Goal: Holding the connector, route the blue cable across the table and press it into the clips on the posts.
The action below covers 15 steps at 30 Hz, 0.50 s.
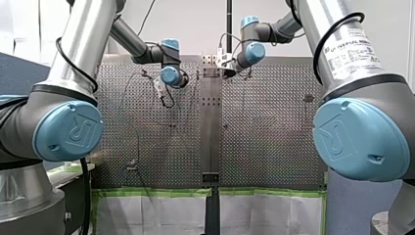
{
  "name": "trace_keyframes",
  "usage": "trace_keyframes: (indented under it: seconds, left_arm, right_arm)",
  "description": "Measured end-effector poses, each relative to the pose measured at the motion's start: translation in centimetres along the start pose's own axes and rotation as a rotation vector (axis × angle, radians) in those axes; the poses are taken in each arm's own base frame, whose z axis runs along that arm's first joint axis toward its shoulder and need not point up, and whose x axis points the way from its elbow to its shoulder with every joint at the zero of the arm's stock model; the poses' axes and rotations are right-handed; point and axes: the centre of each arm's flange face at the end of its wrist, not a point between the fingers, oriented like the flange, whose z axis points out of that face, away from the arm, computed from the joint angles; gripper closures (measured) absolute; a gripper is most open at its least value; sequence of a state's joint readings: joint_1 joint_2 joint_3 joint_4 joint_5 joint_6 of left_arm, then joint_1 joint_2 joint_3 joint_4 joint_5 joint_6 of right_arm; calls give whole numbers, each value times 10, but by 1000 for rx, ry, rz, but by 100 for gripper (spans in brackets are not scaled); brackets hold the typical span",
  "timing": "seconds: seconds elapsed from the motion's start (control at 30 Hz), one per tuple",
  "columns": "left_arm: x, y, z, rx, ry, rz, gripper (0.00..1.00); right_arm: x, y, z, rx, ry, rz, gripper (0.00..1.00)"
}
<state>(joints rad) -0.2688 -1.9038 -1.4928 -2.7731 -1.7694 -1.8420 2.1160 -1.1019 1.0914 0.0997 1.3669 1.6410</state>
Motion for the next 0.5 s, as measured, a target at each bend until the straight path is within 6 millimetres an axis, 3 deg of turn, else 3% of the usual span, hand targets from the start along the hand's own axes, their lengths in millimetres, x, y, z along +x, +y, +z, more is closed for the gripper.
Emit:
trace_keyframes:
  seconds: [0.33,0.37,0.4,0.47,0.5]
  left_arm:
    - [-2,9,4,-10,0,3,100]
    - [-2,9,4,-10,2,4,93]
    - [-2,8,3,-10,5,4,93]
    - [-1,7,2,-10,12,5,68]
    - [0,7,1,-10,16,6,68]
  right_arm:
    - [13,16,3,-19,28,-3,100]
    - [13,16,3,-20,28,-3,100]
    - [13,17,3,-19,28,-3,100]
    - [13,17,3,-17,27,-3,100]
    - [13,17,3,-16,27,-3,100]
